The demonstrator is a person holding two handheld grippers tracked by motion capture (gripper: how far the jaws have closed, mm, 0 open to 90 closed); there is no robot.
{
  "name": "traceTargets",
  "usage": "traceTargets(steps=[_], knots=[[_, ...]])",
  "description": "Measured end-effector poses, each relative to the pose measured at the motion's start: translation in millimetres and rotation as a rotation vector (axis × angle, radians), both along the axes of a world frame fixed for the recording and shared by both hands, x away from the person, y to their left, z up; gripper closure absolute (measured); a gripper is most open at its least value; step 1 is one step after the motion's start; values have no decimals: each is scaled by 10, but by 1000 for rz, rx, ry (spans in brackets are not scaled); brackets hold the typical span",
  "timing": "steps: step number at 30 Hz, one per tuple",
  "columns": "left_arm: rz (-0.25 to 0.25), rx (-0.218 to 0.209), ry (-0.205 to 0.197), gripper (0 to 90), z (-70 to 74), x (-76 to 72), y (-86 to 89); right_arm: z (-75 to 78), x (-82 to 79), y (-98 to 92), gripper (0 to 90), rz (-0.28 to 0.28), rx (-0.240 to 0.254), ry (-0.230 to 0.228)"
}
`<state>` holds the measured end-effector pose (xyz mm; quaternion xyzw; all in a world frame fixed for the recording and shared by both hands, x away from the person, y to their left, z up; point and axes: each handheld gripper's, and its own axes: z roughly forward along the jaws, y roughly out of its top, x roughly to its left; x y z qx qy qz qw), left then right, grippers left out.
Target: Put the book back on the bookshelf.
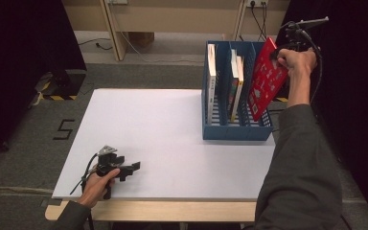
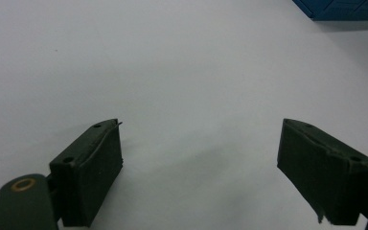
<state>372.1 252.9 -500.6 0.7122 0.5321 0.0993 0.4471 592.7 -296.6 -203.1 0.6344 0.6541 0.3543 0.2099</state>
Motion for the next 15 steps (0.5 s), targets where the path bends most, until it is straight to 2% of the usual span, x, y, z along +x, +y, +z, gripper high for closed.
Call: traceTargets(steps=[15], knots=[[5,-3,2,146,0,-2,6,-313,165,79,769,8,-4,37]])
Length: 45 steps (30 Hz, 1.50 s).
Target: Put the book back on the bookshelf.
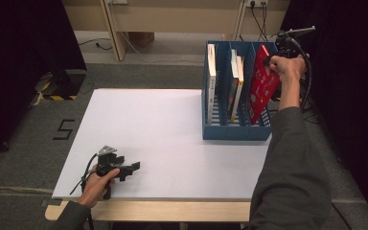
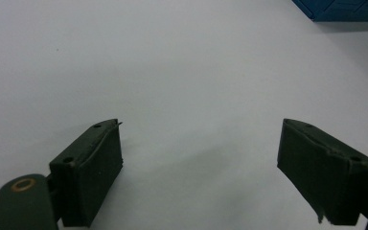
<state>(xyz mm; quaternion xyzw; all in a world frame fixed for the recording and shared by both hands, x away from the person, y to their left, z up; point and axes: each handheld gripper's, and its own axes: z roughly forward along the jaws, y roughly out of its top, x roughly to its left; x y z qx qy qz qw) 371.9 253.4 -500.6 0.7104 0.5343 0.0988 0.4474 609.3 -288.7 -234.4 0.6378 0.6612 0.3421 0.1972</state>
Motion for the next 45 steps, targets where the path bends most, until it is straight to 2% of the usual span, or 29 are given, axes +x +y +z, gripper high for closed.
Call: traceTargets(steps=[7,13,16,19,22,28,33,38,43,45], knots=[[-2,2,-1,146,0,-2,0,-109,58,61,760,9,-6,22],[-2,2,-2,146,0,-6,3,-170,82,108,767,14,12,16],[0,3,-3,146,-1,-8,4,-129,76,129,770,29,39,-16],[-4,11,-3,146,1,-13,3,-80,41,145,758,27,17,-17],[-5,13,-5,146,0,-17,0,-86,1,139,720,34,18,-21],[-3,18,-6,145,-2,-16,-6,-121,-170,102,638,66,18,-36],[-3,22,-9,144,-5,-15,-11,-139,-409,94,567,131,-9,-53],[-3,26,-13,143,-6,-17,-16,-167,-613,32,528,155,-14,-66],[-3,28,-15,140,-8,-18,-20,-298,-782,19,519,202,-8,-63],[-3,26,-14,140,-8,-17,-19,-351,-812,37,521,212,-26,-50]])
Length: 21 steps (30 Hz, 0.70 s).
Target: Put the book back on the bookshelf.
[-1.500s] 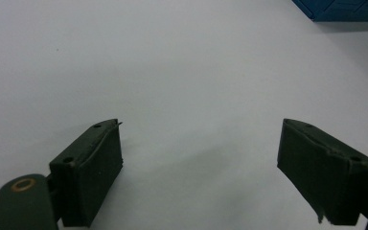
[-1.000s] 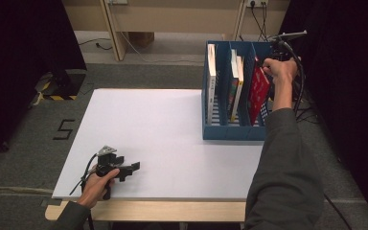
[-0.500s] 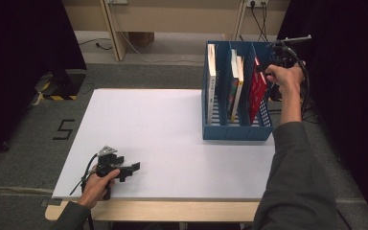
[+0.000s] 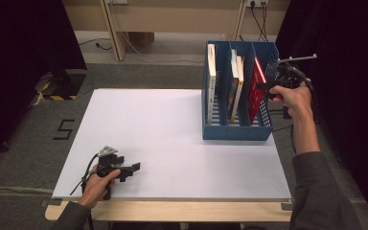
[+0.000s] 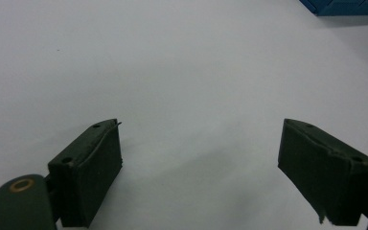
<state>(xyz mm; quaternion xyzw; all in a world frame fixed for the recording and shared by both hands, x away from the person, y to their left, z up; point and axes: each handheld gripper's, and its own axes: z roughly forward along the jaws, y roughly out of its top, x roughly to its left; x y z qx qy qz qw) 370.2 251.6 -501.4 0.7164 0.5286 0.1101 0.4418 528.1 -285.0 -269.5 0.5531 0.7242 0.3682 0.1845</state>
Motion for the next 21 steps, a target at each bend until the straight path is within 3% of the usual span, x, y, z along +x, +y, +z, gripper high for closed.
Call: traceTargets(steps=[7,11,14,21], knots=[[-1,-2,2,138,0,2,3,-208,-24,18,542,11,-16,13],[-1,-3,0,138,-1,2,2,-342,-10,6,627,7,-24,19],[-1,-4,3,139,0,2,7,-419,-6,-12,712,-5,-47,-7],[-2,-4,2,139,-1,5,9,-476,30,-3,718,-8,-52,-22]])
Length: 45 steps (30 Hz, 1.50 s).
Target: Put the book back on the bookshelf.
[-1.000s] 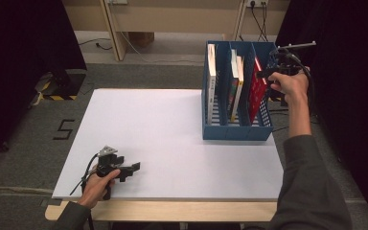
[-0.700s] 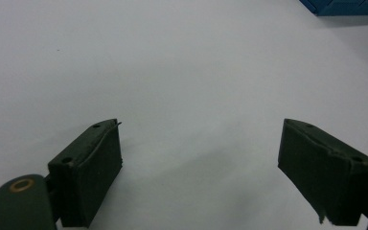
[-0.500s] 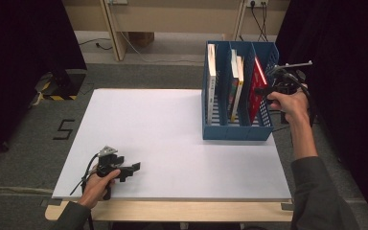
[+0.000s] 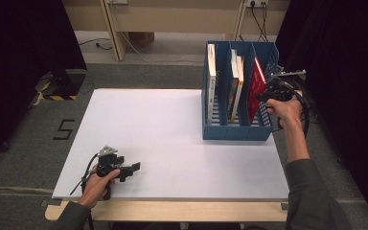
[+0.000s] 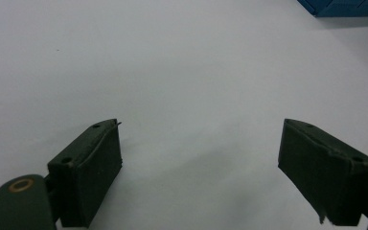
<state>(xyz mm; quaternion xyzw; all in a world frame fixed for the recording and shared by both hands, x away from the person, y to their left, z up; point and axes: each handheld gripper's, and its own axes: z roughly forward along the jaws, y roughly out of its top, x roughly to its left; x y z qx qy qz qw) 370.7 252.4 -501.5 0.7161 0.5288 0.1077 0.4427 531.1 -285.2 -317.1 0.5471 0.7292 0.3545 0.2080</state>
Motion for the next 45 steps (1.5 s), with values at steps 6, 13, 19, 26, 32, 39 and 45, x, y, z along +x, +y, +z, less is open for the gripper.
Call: traceTargets(steps=[6,13,19,26,32,39,45], knots=[[-1,-5,-1,140,-2,3,5,-32,149,13,720,-16,0,-3],[-3,-2,0,140,-1,1,5,-37,303,44,719,-36,-12,8],[-9,19,-9,144,-1,-6,-9,-59,300,62,657,-33,-1,18],[-40,119,-43,145,-3,-22,-71,-154,75,8,473,-18,53,24],[-26,137,-50,146,-3,-9,-51,-184,-107,-19,372,-8,79,23],[-20,176,-67,146,-4,-14,-61,-220,-307,46,320,19,76,3],[-13,242,-96,146,4,-20,-66,-284,-458,110,284,51,90,3]])
